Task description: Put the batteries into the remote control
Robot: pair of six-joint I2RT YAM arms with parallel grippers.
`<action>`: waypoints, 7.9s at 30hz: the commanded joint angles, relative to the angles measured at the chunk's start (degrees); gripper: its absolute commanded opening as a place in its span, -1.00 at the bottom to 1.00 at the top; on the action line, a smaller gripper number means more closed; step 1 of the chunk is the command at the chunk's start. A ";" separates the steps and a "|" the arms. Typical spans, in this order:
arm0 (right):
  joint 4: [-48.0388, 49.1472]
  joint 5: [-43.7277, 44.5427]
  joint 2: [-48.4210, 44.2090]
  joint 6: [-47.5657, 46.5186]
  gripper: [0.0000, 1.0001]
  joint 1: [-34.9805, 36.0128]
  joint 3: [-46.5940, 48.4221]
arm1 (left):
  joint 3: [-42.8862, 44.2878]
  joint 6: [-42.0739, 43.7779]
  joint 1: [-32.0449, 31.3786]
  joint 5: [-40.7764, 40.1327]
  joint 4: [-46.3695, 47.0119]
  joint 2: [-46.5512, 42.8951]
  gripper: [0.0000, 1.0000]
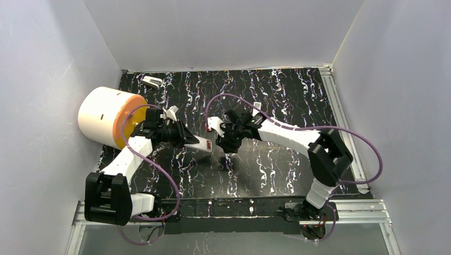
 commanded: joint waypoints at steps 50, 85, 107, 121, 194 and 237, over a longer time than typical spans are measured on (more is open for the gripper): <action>4.89 0.34 -1.23 4.00 0.01 3.31 3.05 | 1.09 2.25 -6.02 9.80 2.94 2.25 -1.00; 2.95 -6.48 -0.47 6.62 0.15 4.04 7.47 | -4.41 -6.93 -8.64 14.41 15.95 0.90 -1.00; 0.51 -1.87 -6.08 8.88 0.87 3.43 5.56 | -0.14 -5.45 -7.79 16.92 14.46 4.11 -1.00; 28.48 -3.95 -25.86 50.22 0.97 -10.52 -14.38 | 2.72 -12.81 -7.16 21.02 19.86 6.20 -1.00; 74.08 -3.62 -23.38 96.84 -0.69 -5.54 -26.98 | 13.51 -22.20 -13.18 19.86 25.13 1.05 -1.00; 46.31 -41.69 -15.25 65.02 -0.85 -10.89 -8.01 | 16.73 5.06 -9.70 32.11 7.09 -6.70 -0.97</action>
